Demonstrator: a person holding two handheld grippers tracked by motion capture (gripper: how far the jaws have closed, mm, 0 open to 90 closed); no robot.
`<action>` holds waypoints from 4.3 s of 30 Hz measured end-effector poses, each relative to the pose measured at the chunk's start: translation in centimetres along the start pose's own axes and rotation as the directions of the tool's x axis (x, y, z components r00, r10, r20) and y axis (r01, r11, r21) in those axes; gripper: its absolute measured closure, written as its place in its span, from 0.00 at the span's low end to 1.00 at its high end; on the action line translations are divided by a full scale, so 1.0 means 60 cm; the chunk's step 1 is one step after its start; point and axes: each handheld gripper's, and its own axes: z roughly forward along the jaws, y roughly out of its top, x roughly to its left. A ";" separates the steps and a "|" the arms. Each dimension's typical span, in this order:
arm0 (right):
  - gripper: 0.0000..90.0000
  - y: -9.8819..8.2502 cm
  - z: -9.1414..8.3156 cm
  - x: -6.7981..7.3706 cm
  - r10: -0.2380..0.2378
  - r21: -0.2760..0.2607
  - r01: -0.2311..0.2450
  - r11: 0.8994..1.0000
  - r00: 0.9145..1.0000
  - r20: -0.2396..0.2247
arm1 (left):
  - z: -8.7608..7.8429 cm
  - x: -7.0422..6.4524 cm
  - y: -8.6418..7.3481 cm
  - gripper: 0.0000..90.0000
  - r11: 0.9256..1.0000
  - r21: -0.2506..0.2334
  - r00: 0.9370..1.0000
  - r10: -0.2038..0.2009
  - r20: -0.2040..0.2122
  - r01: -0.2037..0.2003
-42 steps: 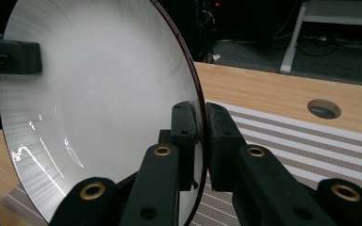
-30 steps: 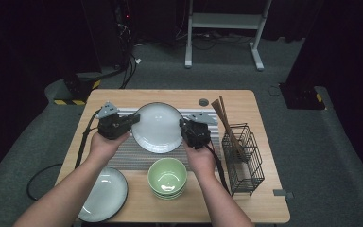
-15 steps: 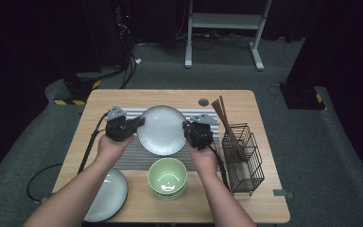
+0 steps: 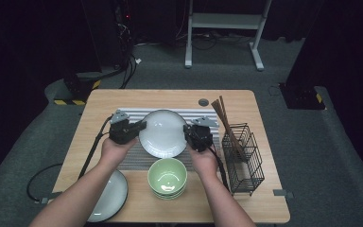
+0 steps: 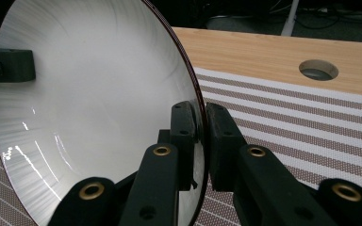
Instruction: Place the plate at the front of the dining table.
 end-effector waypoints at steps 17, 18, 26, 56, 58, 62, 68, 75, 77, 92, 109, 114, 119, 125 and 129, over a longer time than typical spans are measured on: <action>0.91 -0.024 0.013 -0.001 -0.004 0.022 0.004 1.000 1.000 -0.007 | 0.001 0.008 -0.029 0.91 0.999 0.022 0.999 -0.029 -0.035 0.029; 0.91 -0.025 0.014 -0.003 -0.002 0.023 0.003 1.000 1.000 -0.009 | 0.003 0.007 -0.031 0.91 0.999 0.025 0.999 -0.030 -0.038 0.031; 0.91 -0.035 0.022 -0.008 0.004 0.037 -0.004 0.999 1.000 -0.013 | 0.006 0.009 -0.038 0.91 0.999 0.044 0.999 -0.019 -0.048 0.021; 0.90 -0.049 0.062 -0.009 0.000 0.094 0.000 0.996 1.000 -0.003 | 0.038 0.039 -0.048 0.90 0.990 0.134 0.995 -0.022 -0.102 0.036; 0.90 -0.050 0.067 -0.012 0.002 0.096 -0.001 0.995 1.000 -0.003 | 0.041 0.039 -0.048 0.90 0.991 0.130 0.994 -0.032 -0.101 0.045; 0.89 -0.051 0.074 -0.015 0.018 0.098 -0.017 0.995 1.000 -0.003 | 0.049 0.044 -0.046 0.90 0.988 0.143 0.993 -0.038 -0.107 0.053; 0.89 -0.048 0.083 -0.017 0.013 0.108 -0.013 0.994 1.000 0.003 | 0.058 0.051 -0.046 0.90 0.986 0.153 0.992 -0.047 -0.117 0.065; 0.89 -0.043 0.095 -0.020 0.021 0.128 -0.022 0.992 1.000 0.012 | 0.072 0.059 -0.047 0.89 0.981 0.172 0.989 -0.064 -0.133 0.087; 0.89 -0.043 0.098 -0.022 0.019 0.130 -0.020 0.991 1.000 0.010 | 0.076 0.059 -0.047 0.89 0.980 0.174 0.988 -0.071 -0.140 0.095; 0.87 -0.048 0.117 -0.028 0.024 0.141 -0.026 0.990 1.000 0.020 | 0.094 0.068 -0.050 0.88 0.975 0.196 0.983 -0.075 -0.165 0.107; 0.85 -0.048 0.143 -0.029 0.031 0.173 -0.038 0.984 0.999 0.038 | 0.108 0.082 -0.059 0.87 0.970 0.212 0.979 -0.073 -0.191 0.114; 0.85 -0.051 0.151 -0.031 0.033 0.186 -0.041 0.982 0.998 0.045 | 0.118 0.085 -0.063 0.87 0.969 0.206 0.974 -0.095 -0.206 0.138; 0.85 -0.051 0.155 -0.031 0.032 0.196 -0.042 0.980 0.998 0.051 | 0.120 0.087 -0.064 0.87 0.968 0.213 0.974 -0.086 -0.208 0.131; 0.80 -0.049 0.157 -0.028 0.025 0.196 -0.035 0.980 0.998 0.056 | 0.119 0.087 -0.062 0.87 0.969 0.213 0.975 -0.079 -0.208 0.124; 0.75 -0.045 0.151 -0.027 0.042 0.175 -0.052 0.983 0.997 0.058 | 0.113 0.087 -0.055 0.82 0.972 0.198 0.975 -0.085 -0.207 0.127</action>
